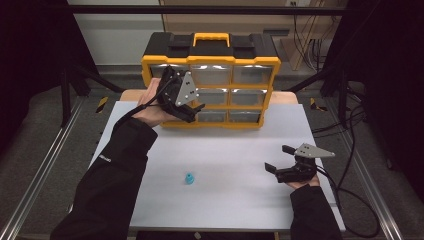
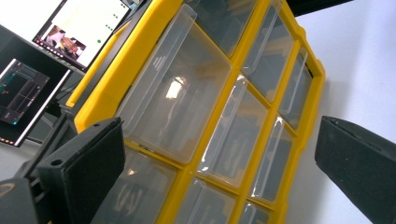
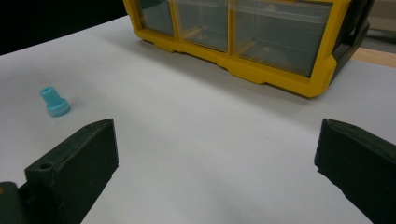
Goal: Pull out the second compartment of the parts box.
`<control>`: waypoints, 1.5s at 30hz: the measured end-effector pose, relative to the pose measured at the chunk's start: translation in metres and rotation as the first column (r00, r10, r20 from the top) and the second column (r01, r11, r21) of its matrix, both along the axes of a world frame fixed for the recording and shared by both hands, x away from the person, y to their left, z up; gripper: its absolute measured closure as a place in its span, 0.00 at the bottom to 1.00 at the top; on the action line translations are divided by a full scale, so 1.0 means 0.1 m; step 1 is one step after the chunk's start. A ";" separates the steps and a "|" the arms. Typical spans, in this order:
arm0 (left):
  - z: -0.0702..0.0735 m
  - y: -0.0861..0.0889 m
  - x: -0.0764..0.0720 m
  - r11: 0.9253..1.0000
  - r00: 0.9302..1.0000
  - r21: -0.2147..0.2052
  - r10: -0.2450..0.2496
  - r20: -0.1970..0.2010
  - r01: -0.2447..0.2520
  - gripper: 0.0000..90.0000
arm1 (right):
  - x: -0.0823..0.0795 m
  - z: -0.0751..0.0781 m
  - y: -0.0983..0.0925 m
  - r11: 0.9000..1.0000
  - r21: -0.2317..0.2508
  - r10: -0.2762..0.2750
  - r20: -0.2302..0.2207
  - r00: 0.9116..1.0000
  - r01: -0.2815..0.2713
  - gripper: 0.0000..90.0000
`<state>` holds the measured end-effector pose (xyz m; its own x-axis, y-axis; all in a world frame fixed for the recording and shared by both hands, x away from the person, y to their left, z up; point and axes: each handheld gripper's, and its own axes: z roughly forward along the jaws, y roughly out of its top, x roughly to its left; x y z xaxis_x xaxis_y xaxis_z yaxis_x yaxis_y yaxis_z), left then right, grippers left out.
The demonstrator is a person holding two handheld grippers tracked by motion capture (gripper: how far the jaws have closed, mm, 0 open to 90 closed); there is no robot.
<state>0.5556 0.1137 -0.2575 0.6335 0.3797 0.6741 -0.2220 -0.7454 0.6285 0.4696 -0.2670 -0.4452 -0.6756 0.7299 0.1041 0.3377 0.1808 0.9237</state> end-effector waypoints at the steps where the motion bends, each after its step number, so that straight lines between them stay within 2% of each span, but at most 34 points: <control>1: 0.01 -0.01 0.01 1.000 1.000 0.003 0.000 0.002 0.000 0.02 | 0.00 0.00 0.00 1.000 0.000 0.000 0.002 1.000 0.000 0.00; 5: 0.02 -0.03 0.03 1.000 1.000 0.012 -0.001 0.020 0.001 0.02 | 0.00 0.00 0.00 1.000 0.001 -0.002 0.001 1.000 0.002 0.00; 9: 0.01 -0.06 0.07 0.999 0.999 0.039 0.017 0.040 -0.019 0.02 | 0.00 0.00 0.00 1.000 0.000 -0.002 0.001 1.000 0.002 0.00; 10: 0.01 -0.07 0.08 0.999 0.999 0.029 0.014 0.042 -0.015 0.02 | 0.00 0.00 0.00 1.000 0.000 -0.002 0.001 1.000 0.002 0.00; 14: 0.01 -0.09 0.12 0.999 0.998 0.039 0.018 0.056 -0.021 0.02 | 0.00 0.00 0.00 1.000 0.001 -0.003 0.002 1.000 0.003 0.00; 20: 0.01 -0.13 0.17 0.999 0.998 0.042 0.001 0.058 -0.003 0.02 | 0.00 0.00 -0.01 1.000 0.003 -0.003 0.003 1.000 0.003 0.00; 27: 0.02 -0.19 0.24 0.996 0.997 0.087 -0.001 0.072 -0.006 0.02 | 0.00 0.01 -0.01 1.000 0.005 -0.003 0.003 1.000 0.003 0.00; 35: 0.01 -0.27 0.32 0.993 0.996 0.116 0.001 0.092 -0.012 0.02 | 0.00 0.01 -0.01 1.000 0.006 -0.003 0.003 1.000 0.003 0.00; 38: 0.01 -0.29 0.35 0.992 0.997 0.127 0.005 0.079 -0.015 0.02 | 0.00 0.00 -0.01 1.000 0.003 -0.004 0.000 1.000 0.004 0.00; 45: 0.01 -0.32 0.40 0.989 0.994 0.146 -0.005 0.105 -0.011 0.02 | 0.00 0.01 -0.01 1.000 0.009 -0.005 0.001 1.000 0.005 0.00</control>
<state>0.5951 0.0812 -0.2568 0.5552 0.2742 0.7852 -0.2788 -0.8281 0.4863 0.4695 -0.2678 -0.4446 -0.6724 0.7320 0.1098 0.3373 0.1709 0.9258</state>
